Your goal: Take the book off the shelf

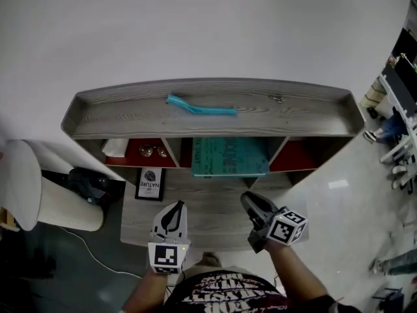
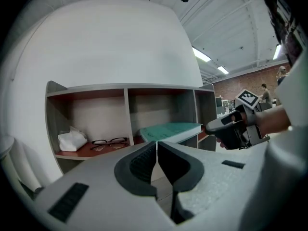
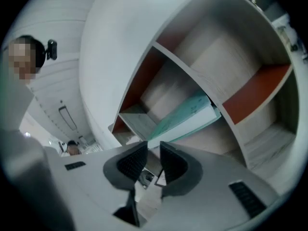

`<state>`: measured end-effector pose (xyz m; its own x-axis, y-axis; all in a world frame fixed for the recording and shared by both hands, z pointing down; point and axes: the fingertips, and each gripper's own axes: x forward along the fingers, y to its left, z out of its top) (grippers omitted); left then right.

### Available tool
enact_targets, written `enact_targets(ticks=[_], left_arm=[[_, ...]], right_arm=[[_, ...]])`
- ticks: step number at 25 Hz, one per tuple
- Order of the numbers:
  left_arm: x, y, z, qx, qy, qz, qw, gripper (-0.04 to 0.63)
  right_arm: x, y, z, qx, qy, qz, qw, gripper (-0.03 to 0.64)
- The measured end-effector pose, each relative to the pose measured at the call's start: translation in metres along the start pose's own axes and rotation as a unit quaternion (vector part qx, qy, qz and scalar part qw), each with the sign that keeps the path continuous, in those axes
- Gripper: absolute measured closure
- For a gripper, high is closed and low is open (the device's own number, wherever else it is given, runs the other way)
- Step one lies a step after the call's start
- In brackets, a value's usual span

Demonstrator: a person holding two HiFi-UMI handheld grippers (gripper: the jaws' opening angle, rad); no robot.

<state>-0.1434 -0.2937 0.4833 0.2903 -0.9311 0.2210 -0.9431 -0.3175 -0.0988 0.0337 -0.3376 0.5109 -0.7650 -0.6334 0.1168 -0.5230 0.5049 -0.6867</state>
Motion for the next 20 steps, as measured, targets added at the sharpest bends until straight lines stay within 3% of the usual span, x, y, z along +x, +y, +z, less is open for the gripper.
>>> enact_targets(ticks=[4,7,11,20], left_arm=[[0.022,0.014,-0.006,0.001,0.012,-0.014,0.9998,0.58],[0.037,0.023,-0.008,0.008,0.02,-0.026,0.9994,0.58],[0.056,0.034,-0.011,0.009,0.023,-0.037,0.999,0.58],[0.081,0.042,-0.011,0.014,0.027,-0.065,0.9974,0.58]], right_arm=[[0.025,-0.009,0.006,0.11,-0.024,0.036,0.993,0.311],[0.039,-0.015,0.013,0.155,-0.046,0.042,0.986,0.213],[0.054,-0.023,0.02,0.182,-0.058,0.043,0.981,0.175],[0.079,-0.045,0.03,0.212,-0.065,0.025,0.975,0.169]])
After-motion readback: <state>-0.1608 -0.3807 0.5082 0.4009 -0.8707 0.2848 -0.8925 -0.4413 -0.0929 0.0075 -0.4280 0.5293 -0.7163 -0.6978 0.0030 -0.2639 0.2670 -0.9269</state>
